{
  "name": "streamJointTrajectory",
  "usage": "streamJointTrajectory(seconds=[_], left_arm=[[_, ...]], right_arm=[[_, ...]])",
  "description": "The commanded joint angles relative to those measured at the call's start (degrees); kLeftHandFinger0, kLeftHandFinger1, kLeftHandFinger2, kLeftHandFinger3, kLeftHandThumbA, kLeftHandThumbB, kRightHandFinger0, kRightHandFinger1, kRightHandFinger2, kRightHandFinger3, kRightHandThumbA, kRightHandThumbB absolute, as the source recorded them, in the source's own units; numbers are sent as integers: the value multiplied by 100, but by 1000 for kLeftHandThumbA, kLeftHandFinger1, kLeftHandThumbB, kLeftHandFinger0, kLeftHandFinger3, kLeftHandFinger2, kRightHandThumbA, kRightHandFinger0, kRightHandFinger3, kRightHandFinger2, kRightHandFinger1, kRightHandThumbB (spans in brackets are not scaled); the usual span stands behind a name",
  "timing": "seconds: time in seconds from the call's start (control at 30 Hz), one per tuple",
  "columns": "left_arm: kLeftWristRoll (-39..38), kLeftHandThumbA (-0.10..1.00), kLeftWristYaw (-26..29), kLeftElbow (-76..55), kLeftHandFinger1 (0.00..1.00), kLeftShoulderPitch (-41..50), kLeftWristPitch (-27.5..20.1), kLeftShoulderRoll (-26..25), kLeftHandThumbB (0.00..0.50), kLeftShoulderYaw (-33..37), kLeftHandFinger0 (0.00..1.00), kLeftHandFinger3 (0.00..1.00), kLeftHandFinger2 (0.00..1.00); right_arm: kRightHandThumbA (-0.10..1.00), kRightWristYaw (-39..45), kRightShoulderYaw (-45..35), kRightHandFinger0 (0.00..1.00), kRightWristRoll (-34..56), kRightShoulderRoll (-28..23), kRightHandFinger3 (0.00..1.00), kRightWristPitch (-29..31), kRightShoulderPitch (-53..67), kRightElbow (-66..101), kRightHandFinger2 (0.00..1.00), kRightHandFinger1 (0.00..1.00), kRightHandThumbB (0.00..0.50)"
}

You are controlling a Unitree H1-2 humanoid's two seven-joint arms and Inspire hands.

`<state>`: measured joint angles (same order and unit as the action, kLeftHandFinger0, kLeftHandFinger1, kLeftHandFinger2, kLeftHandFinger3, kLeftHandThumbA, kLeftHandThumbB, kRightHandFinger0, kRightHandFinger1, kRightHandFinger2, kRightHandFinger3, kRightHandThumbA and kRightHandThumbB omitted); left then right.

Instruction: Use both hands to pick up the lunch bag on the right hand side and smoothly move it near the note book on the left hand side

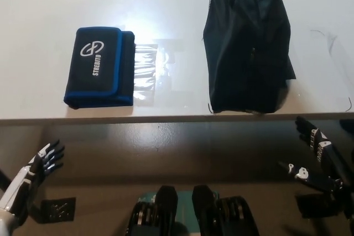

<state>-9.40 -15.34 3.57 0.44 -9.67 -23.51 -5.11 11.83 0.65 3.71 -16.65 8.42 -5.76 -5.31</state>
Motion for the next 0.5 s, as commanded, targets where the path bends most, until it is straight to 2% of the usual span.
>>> streamJointTrajectory(seconds=[0.0, 0.03, 0.1, 0.17, 0.33, 0.47], left_arm=[[-153, 1000, -82, -407, 1000, -54, -429, -26, 377, -109, 1000, 1000, 1000], [-124, 1000, -88, -532, 1000, -51, -445, -55, 404, -107, 1000, 1000, 1000], [-223, 1000, -132, -851, 1000, -47, -295, -79, 433, -96, 1000, 1000, 1000], [-221, 1000, -99, -1089, 1000, -92, -157, -59, 435, -85, 1000, 1000, 1000], [-412, 1000, -97, -1368, 1000, -358, 55, -12, 402, -69, 1000, 1000, 1000], [-295, 1000, -54, -1471, 1000, -660, 209, -10, 420, -38, 1000, 1000, 1000]], right_arm=[[1000, 178, -190, 1000, 509, -22, 1000, 269, 8, 424, 1000, 1000, 337], [1000, 212, -223, 1000, 630, -26, 1000, 213, 20, 512, 1000, 1000, 363], [1000, 219, -280, 1000, 736, -50, 1000, 104, 51, 704, 1000, 1000, 375], [1000, 240, -347, 1000, 825, -96, 1000, 70, 50, 833, 1000, 1000, 381], [1000, 190, -560, 1000, 1021, -50, 1000, 114, -108, 919, 1000, 1000, 374], [1000, 159, -723, 1000, 1099, -48, 1000, 215, -305, 875, 1000, 1000, 390]])
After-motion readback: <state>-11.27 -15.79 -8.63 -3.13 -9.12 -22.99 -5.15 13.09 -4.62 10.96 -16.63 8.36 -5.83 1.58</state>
